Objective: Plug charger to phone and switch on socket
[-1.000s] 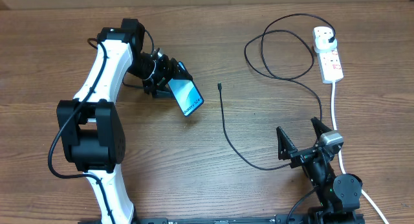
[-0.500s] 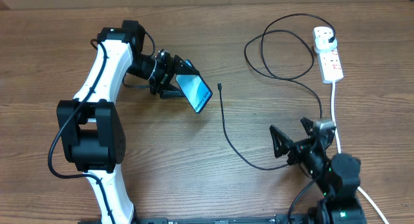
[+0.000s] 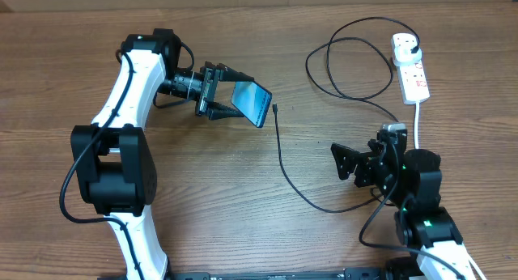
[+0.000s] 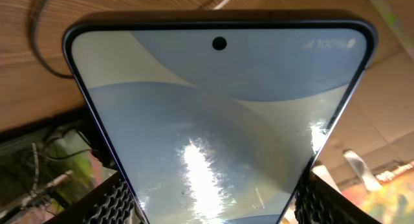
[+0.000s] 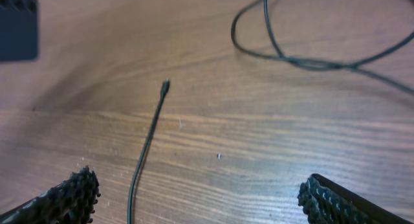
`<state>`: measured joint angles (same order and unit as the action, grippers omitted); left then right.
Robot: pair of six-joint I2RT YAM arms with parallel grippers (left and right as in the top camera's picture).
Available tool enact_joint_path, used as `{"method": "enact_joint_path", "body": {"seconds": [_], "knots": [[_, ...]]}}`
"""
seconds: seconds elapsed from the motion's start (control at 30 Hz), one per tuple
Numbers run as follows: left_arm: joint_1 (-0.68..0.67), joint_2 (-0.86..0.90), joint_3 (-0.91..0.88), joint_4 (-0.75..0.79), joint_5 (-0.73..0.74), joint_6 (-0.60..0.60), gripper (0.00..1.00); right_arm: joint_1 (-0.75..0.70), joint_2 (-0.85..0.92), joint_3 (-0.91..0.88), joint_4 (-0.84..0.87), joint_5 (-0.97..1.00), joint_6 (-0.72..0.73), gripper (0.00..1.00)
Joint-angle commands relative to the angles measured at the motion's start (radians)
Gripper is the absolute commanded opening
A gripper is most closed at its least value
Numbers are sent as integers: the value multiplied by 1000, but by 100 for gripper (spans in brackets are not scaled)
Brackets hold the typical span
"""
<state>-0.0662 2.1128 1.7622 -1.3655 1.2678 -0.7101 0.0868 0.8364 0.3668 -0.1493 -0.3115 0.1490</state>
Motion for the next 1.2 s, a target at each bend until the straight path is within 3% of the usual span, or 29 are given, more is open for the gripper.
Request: {"method": "enact_joint_path", "body": {"seconds": [0.0,0.13,0.23,0.4,0.53,0.8,1.0,1.17], "knots": [[21,0,31,-4,121,-28,4,6,50,33,5,-39,4,100],[28,0,31,-2,120,-31,4,6,89,33,5,-51,22,100],[31,0,31,16,90,-31,4,6,111,33,63,-80,209,100],[32,0,31,15,-13,-31,4,6,174,47,192,-181,394,100],[32,0,31,16,-142,-60,4,33,274,138,156,-226,404,100],[32,0,31,16,-435,-235,4,194,527,399,71,-233,406,100],[32,0,31,29,-525,-267,4,293,663,417,201,-233,568,85],[31,0,31,28,-541,-267,4,342,715,417,300,-234,643,80]]}}
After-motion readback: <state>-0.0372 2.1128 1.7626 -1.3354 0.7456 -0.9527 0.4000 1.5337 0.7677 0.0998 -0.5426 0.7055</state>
